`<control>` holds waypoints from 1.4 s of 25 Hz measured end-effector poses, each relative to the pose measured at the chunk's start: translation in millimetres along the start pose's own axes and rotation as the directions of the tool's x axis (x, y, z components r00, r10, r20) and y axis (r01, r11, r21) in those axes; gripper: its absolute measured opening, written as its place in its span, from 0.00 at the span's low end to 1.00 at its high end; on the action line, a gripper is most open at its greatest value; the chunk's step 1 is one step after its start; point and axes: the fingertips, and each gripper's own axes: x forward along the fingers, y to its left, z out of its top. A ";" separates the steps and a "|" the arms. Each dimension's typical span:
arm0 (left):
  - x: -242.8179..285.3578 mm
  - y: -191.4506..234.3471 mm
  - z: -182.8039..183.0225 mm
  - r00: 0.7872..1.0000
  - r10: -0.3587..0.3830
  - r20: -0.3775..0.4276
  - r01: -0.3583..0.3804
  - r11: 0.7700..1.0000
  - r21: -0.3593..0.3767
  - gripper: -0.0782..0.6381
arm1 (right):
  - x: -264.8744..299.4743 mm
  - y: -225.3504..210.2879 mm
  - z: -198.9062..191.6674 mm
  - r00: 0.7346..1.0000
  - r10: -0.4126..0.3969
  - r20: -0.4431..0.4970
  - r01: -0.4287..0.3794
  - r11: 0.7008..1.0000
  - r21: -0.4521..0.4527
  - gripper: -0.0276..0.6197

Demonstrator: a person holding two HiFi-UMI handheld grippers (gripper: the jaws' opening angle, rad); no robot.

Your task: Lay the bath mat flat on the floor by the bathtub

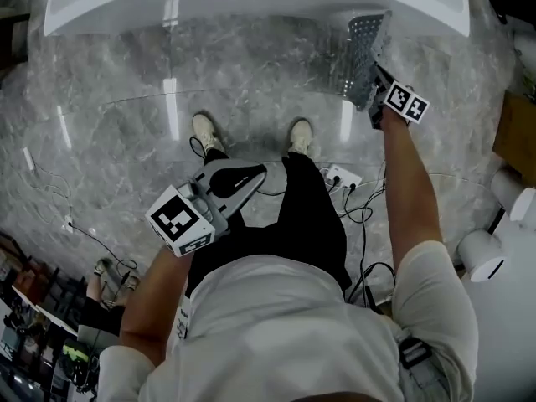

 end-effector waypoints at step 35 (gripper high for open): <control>-261.6 240.3 -84.3 0.934 0.237 0.269 -0.166 0.951 -0.261 0.14 | 388.0 394.3 -240.1 0.886 0.097 -0.453 -0.249 0.924 -0.290 0.13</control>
